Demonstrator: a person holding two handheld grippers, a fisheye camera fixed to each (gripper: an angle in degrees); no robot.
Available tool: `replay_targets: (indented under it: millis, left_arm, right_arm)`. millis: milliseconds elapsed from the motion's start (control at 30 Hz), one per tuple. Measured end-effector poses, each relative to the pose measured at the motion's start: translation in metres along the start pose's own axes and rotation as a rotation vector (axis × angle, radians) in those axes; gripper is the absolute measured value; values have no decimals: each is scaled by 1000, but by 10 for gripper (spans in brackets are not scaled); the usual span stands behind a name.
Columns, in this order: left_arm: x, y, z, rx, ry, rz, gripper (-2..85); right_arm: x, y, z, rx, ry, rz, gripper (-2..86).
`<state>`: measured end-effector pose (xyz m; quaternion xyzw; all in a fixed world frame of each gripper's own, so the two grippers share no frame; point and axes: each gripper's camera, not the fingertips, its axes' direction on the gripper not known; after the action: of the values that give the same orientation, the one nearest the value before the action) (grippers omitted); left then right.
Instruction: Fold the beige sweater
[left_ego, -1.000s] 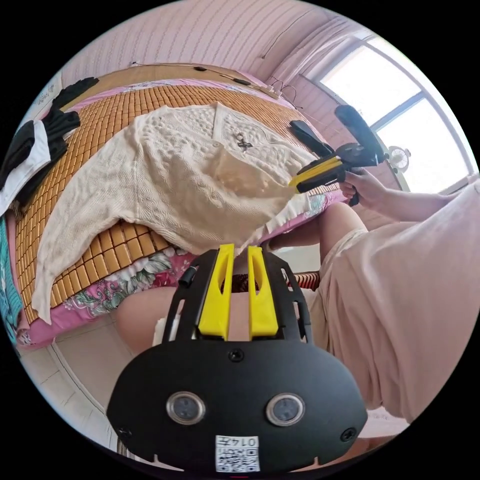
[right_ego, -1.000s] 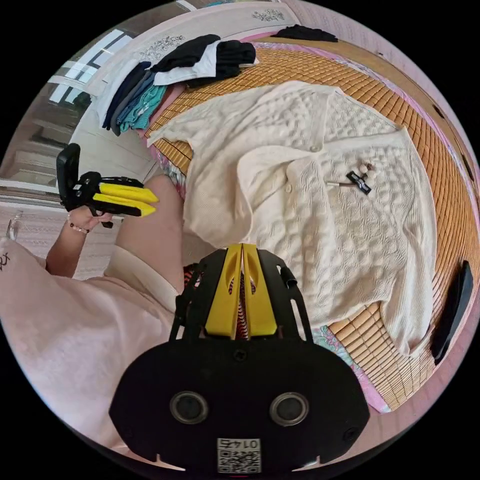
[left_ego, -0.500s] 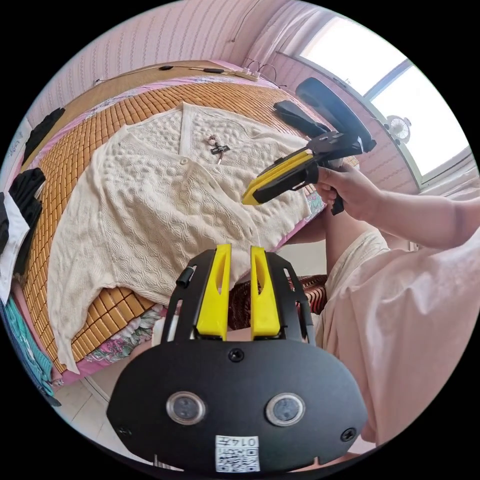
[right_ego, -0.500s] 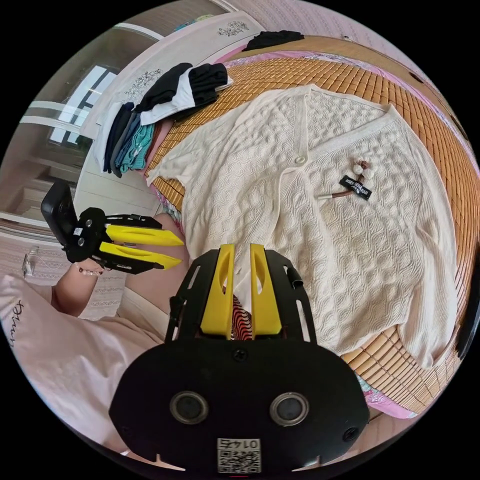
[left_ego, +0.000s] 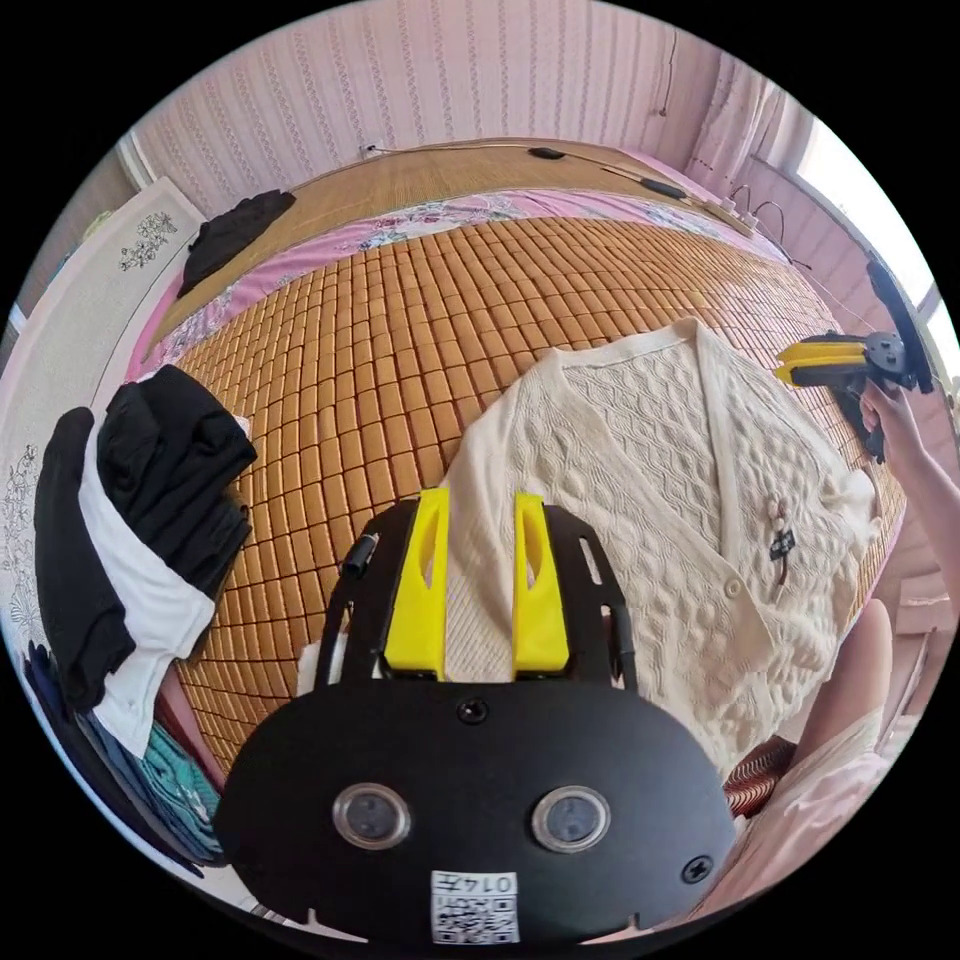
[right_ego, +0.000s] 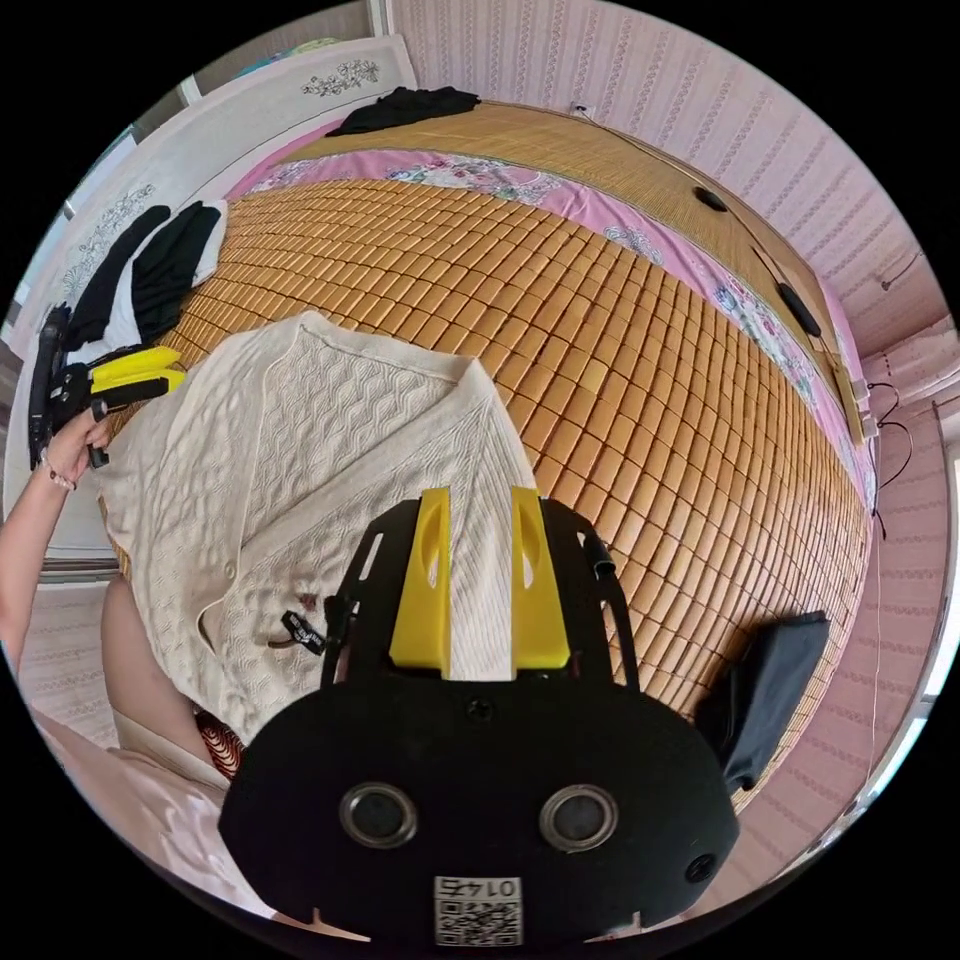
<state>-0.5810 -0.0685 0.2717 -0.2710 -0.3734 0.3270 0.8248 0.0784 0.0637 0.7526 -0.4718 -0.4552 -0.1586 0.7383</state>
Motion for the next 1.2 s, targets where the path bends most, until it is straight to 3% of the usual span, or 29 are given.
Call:
replay_targets:
  millis: [133, 200, 267, 433, 567, 733, 900, 1033, 1167, 1200]
  left_arm:
    - [1, -22, 47, -195, 9, 21, 139]
    - [1, -23, 46, -183, 23, -2, 90]
    - [2, -27, 35, -116, 65, 26, 20]
    - [0, -48, 35, -30, -63, -24, 15]
    - [-3, -46, 30, 1, -1, -125, 35]
    - [23, 36, -39, 158, 46, 58, 37]
    - [101, 181, -56, 22, 117, 227, 33]
    - [144, 221, -40, -34, 194, 227, 60]
    - [162, 228, 3, -142, 163, 188, 55]
    - [158, 231, 1, -85, 176, 165, 40]
  right_arm:
    - [16, -14, 37, -64, -16, 37, 89]
    - [21, -8, 39, -41, -65, 35, 22]
    - [23, -9, 34, -29, -114, -9, 18]
    - [50, -25, 16, 53, -65, 56, 22]
    - [64, -11, 10, 44, -74, 156, 49]
    - [-2, 84, -36, 197, -158, -58, 25]
    - [-134, 195, -9, 18, -489, -229, 50]
    - [-173, 219, 18, -79, -503, -181, 72]
    - [-180, 220, 28, -90, -506, -123, 20]
    - [-182, 221, 30, -111, -451, -122, 10]
